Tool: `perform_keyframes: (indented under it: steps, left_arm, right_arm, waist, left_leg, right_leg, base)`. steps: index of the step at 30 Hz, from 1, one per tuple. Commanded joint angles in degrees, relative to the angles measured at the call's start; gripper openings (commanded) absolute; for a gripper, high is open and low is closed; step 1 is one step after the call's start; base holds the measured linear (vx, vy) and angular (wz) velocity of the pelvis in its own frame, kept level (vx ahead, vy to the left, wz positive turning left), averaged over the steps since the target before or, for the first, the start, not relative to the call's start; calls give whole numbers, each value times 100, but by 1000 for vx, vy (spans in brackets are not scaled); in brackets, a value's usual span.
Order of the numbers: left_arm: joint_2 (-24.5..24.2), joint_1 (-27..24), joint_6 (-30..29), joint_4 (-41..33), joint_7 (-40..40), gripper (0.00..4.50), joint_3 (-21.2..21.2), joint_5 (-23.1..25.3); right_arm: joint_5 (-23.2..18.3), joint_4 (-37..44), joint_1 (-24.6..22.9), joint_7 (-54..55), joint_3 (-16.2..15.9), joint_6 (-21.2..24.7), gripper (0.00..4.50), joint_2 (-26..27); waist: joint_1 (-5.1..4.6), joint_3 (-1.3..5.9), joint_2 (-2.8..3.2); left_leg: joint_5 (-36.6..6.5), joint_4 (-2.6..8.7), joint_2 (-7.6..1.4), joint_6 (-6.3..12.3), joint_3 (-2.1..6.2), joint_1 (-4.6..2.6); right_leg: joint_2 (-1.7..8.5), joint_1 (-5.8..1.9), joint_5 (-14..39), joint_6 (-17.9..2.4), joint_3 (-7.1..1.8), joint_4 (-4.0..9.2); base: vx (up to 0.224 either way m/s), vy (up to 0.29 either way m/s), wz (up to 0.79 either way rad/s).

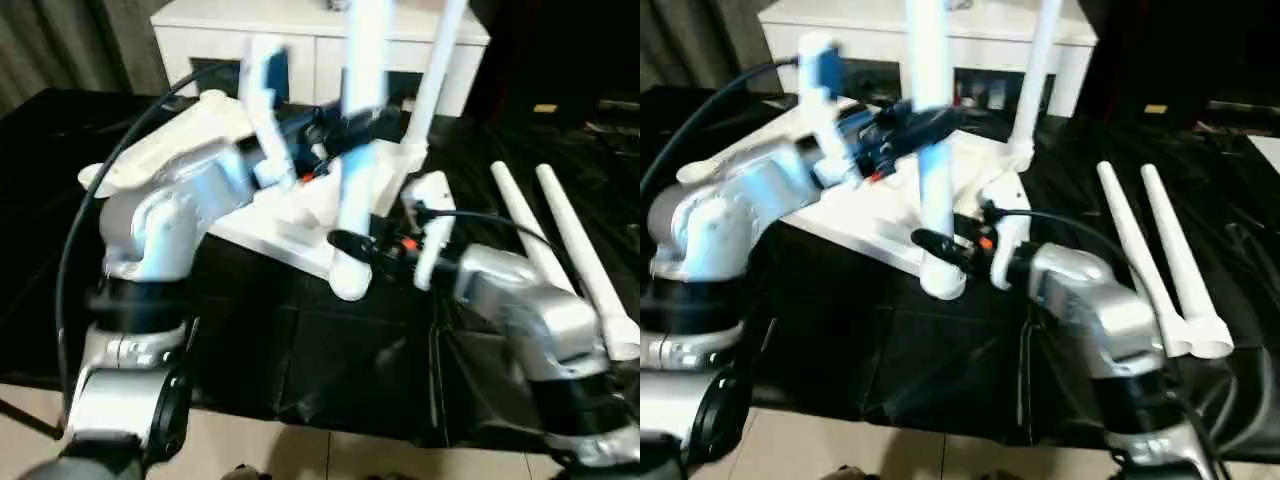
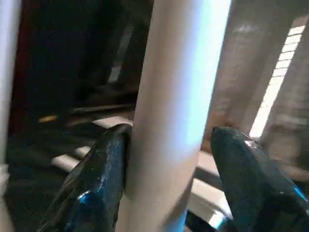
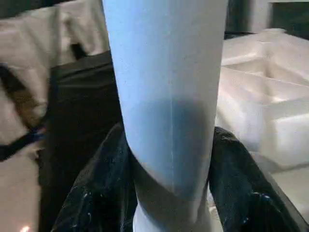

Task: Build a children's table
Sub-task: Pick table leg

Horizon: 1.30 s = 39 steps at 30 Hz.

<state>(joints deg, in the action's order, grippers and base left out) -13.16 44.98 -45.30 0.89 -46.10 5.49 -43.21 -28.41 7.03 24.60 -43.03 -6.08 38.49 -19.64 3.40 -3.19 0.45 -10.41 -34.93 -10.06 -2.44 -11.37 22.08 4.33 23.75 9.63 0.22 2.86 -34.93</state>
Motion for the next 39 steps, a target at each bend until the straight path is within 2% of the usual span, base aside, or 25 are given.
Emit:
perform_keyframes:
  steps: [1, 4, 5, 7, 9, 11, 12, 16, 17, 25, 27, 28, 33, 39]
  left_arm:
    - [-159, 10, -82, -208, -303, 310, -82, -82]
    - [-328, 3, 25, -178, -427, 310, -462, 229]
    - [-333, 2, 29, -177, -433, 310, -474, 239]
    - [-278, 48, 147, 19, -325, 276, -620, 476]
    - [-262, 88, 231, 158, -262, 271, -668, 602]
    - [-284, 108, 262, 221, -250, 256, -688, 640]
    - [-295, 130, 257, 272, -226, 231, -671, 633]
    - [-250, 228, 245, 427, -104, 217, -452, 524]
    - [-245, 235, 253, 438, -98, 189, -431, 522]
    - [-134, 265, 315, 539, 184, 175, -353, 629]
    - [-106, 290, 314, 537, 349, 175, -357, 695]
    - [-78, 313, 308, 538, 480, 175, -358, 752]
    - [0, 364, 290, 537, 708, 175, -363, 838]
    - [-28, 383, 326, 497, 613, 175, -482, 877]
  right_arm:
    - [-165, 217, -45, -246, 67, 122, 186, -187]
    - [-150, 320, -110, -469, -75, 171, 185, -377]
    - [-148, 323, -112, -475, -80, 172, 185, -383]
    - [-123, 336, -119, -492, -124, 190, 184, -400]
    - [-115, 320, -108, -470, -124, 190, 184, -404]
    - [-125, 313, -99, -465, -121, 194, 184, -419]
    - [-133, 306, -89, -469, -116, 196, 184, -425]
    - [-127, 283, -65, -455, -69, 190, 184, -439]
    - [-124, 279, -64, -451, -68, 185, 184, -441]
    - [42, 229, -39, -314, -97, 8, 183, -407]
    - [126, 156, 3, -144, -63, -52, 238, -337]
    - [140, 111, 35, -40, -17, -61, 238, -284]
    - [135, 67, 137, 204, 94, -5, 294, -145]
    - [156, -29, 235, 127, -17, 183, 301, -233]
  waist:
    - [20, 385, -21]
    - [12, 373, -24]
    - [19, 373, -25]
    - [19, 380, -23]
    - [17, 386, -34]
    - [24, 399, -35]
    - [25, 405, -28]
    - [22, 411, -37]
    - [23, 409, -38]
    - [26, 403, -32]
    - [27, 407, -33]
    - [25, 410, -45]
    - [28, 412, -69]
    - [30, 408, -74]
  left_leg:
    - [-1129, 407, -255, 85, 137, -123]
    - [-1206, 421, -262, 11, 143, -133]
    - [-1223, 417, -263, 4, 143, -140]
    - [-1182, 417, -264, -22, 145, -131]
    - [-1122, 410, -255, -11, 142, -119]
    - [-1051, 404, -250, -8, 144, -113]
    - [-1012, 400, -252, -3, 147, -111]
    - [-921, 381, -241, 68, 133, -106]
    - [-925, 381, -242, 78, 133, -104]
    - [-1012, 390, -258, 31, 141, -116]
    - [-983, 387, -255, 32, 141, -110]
    - [-961, 384, -252, 43, 138, -111]
    - [-869, 374, -242, 73, 134, -102]
    - [-842, 376, -245, 112, 131, -104]
  right_leg:
    - [325, -312, 1490, -1166, -230, 415]
    - [325, -298, 1643, -1073, -239, 431]
    - [329, -291, 1685, -1057, -241, 439]
    - [333, -297, 1665, -1051, -245, 427]
    - [327, -304, 1597, -1029, -246, 433]
    - [334, -314, 1501, -1060, -244, 416]
    - [336, -321, 1406, -1099, -241, 404]
    - [330, -329, 1147, -1237, -238, 378]
    - [331, -330, 1177, -1248, -237, 383]
    - [337, -321, 1336, -1203, -237, 395]
    - [335, -323, 1274, -1218, -236, 386]
    - [333, -324, 1238, -1229, -235, 385]
    - [337, -333, 1265, -1193, -238, 382]
    - [330, -329, 1256, -1175, -235, 380]
  base:
    - [0, 0, 0]
    - [0, 0, 0]
    - [0, 0, 0]
    - [0, 0, 0]
    - [0, 0, 0]
    - [0, 0, 0]
    - [0, 0, 0]
    - [0, 0, 0]
    - [0, 0, 0]
    - [0, 0, 0]
    - [0, 0, 0]
    - [0, 0, 0]
    - [0, 0, 0]
    - [0, 0, 0]
